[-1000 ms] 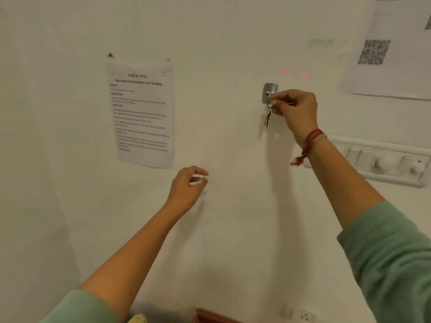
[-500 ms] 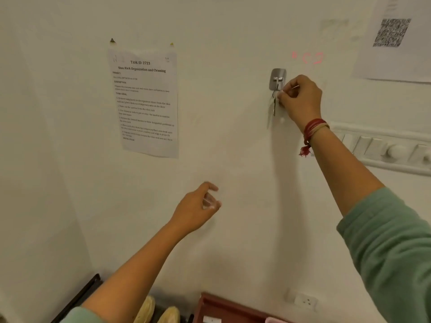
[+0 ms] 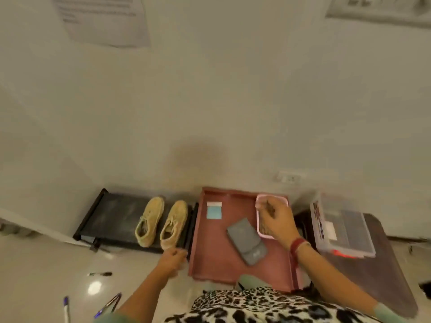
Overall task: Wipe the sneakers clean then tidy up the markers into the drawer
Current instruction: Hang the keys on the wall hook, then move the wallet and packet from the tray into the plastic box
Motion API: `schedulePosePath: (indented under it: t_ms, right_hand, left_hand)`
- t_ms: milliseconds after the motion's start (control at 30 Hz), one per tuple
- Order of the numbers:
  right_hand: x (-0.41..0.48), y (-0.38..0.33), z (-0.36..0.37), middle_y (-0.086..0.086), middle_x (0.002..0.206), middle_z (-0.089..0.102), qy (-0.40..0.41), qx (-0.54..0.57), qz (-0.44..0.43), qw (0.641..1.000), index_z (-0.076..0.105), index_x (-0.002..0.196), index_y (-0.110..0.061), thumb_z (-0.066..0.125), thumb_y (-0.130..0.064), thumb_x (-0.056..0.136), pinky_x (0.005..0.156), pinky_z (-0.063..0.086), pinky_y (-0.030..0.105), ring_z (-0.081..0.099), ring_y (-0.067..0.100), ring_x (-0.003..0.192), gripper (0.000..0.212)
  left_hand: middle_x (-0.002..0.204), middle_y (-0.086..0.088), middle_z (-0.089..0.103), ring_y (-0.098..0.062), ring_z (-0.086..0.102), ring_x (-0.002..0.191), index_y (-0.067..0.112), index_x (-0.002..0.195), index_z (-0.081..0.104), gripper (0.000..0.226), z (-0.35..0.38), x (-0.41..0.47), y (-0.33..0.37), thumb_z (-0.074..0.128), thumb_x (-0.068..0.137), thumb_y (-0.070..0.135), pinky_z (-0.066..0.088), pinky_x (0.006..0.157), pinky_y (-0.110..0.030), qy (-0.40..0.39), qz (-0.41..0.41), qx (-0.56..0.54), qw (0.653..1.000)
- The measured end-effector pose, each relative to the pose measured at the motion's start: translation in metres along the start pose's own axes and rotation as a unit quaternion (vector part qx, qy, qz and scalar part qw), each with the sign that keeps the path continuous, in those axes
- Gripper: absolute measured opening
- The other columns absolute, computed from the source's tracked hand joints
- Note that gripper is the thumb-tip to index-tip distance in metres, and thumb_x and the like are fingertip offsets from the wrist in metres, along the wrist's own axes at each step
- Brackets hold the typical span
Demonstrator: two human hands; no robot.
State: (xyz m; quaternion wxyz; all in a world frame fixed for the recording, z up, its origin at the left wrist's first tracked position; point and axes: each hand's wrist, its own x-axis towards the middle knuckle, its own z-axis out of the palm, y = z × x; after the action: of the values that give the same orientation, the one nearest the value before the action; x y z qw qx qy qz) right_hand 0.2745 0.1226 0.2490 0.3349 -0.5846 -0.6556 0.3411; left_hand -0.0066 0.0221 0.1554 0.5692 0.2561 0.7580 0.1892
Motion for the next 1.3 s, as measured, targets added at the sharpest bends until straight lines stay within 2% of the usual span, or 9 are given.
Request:
schedulePosePath:
  t_ms: [100,200,433,567,767,900,1033,1167,1300]
  right_hand:
    - [-0.040,0.036,0.010,-0.003,0.085,0.063,-0.032,-0.045,0.055,0.997,0.064,0.084,-0.019,0.062,-0.015,0.087,0.068,0.044,0.017,0.058,0.005,0.077,0.005]
    - [-0.061,0.068,0.016,-0.002,0.093,0.060,-0.058,-0.096,0.116,0.987,0.064,0.093,-0.015,0.062,-0.014,0.087,0.073,0.042,0.009,0.059,0.011,0.085,0.006]
    - [-0.049,0.166,0.046,0.006,0.116,0.052,-0.154,-0.267,0.241,0.920,0.052,0.115,-0.017,0.065,-0.036,0.082,0.088,0.047,0.035,0.054,0.025,0.104,0.041]
    - [-0.029,0.233,0.087,0.011,0.123,0.053,-0.133,-0.140,0.433,0.880,0.052,0.121,-0.012,0.067,-0.066,0.063,0.090,0.048,0.036,0.054,0.030,0.109,0.080]
    - [-0.006,0.302,0.147,0.017,0.147,0.033,-0.066,-0.114,0.504,0.853,0.026,0.144,-0.007,0.071,-0.071,0.056,0.109,0.030,0.048,0.034,0.035,0.134,0.118]
    - [0.001,0.309,0.166,0.015,0.139,0.042,-0.040,-0.145,0.518,0.842,0.036,0.134,-0.009,0.078,-0.070,0.046,0.103,0.036,0.048,0.042,0.035,0.126,0.114]
    - [-0.003,0.302,0.166,0.012,0.124,0.053,-0.061,-0.170,0.512,0.840,0.054,0.118,-0.013,0.077,-0.073,0.043,0.094,0.045,0.046,0.051,0.034,0.116,0.099]
    - [-0.015,0.279,0.161,0.007,0.092,0.068,-0.086,-0.080,0.431,0.894,0.067,0.090,-0.016,0.078,-0.062,0.054,0.073,0.056,0.040,0.065,0.025,0.082,0.059]
    - [-0.031,0.234,0.137,0.000,0.081,0.062,0.073,0.037,0.380,0.921,0.065,0.078,-0.022,0.081,-0.042,0.066,0.063,0.056,0.032,0.063,0.016,0.074,0.029]
  left_hand:
    - [0.082,-0.010,0.057,-0.019,0.052,0.067,0.006,0.085,0.056,0.010,0.003,0.003,-0.044,0.057,0.092,0.014,0.040,0.051,-0.022,-0.005,-0.077,0.043,0.996]
    - [0.071,-0.008,0.051,-0.018,0.046,0.059,0.007,0.071,0.051,0.021,0.016,0.010,-0.059,0.055,0.091,0.007,0.037,0.040,-0.018,-0.022,-0.083,0.083,0.993]
    - [0.082,-0.005,0.063,-0.017,0.059,0.068,0.013,0.084,0.060,0.005,0.068,0.045,-0.038,0.058,0.088,0.013,0.047,0.057,-0.023,-0.059,-0.010,0.145,0.988]
    - [0.092,-0.002,0.062,-0.016,0.060,0.082,0.020,0.087,0.059,0.005,0.090,0.080,-0.034,0.058,0.090,0.017,0.049,0.063,-0.021,-0.072,-0.007,0.174,0.982]
    - [0.087,0.007,0.053,-0.009,0.055,0.081,0.012,0.087,0.055,0.008,0.123,0.126,-0.046,0.057,0.091,0.005,0.041,0.056,-0.004,-0.065,-0.017,0.160,0.985]
    - [0.087,0.007,0.052,-0.005,0.052,0.077,0.012,0.084,0.056,0.012,0.126,0.146,-0.053,0.055,0.091,0.002,0.043,0.057,-0.006,-0.049,-0.036,0.142,0.988]
    - [0.101,0.003,0.055,-0.016,0.056,0.090,0.018,0.090,0.061,0.012,0.112,0.168,-0.049,0.052,0.092,0.011,0.049,0.074,-0.027,-0.018,-0.033,0.158,0.987]
    - [0.110,-0.004,0.060,-0.021,0.055,0.098,0.017,0.100,0.061,0.010,0.109,0.195,-0.019,0.056,0.092,0.016,0.045,0.080,-0.029,0.019,-0.010,0.143,0.989]
    - [0.105,-0.005,0.060,-0.019,0.057,0.091,0.011,0.112,0.055,0.024,0.122,0.237,0.015,0.060,0.090,0.019,0.044,0.067,-0.018,0.035,0.006,0.146,0.989]
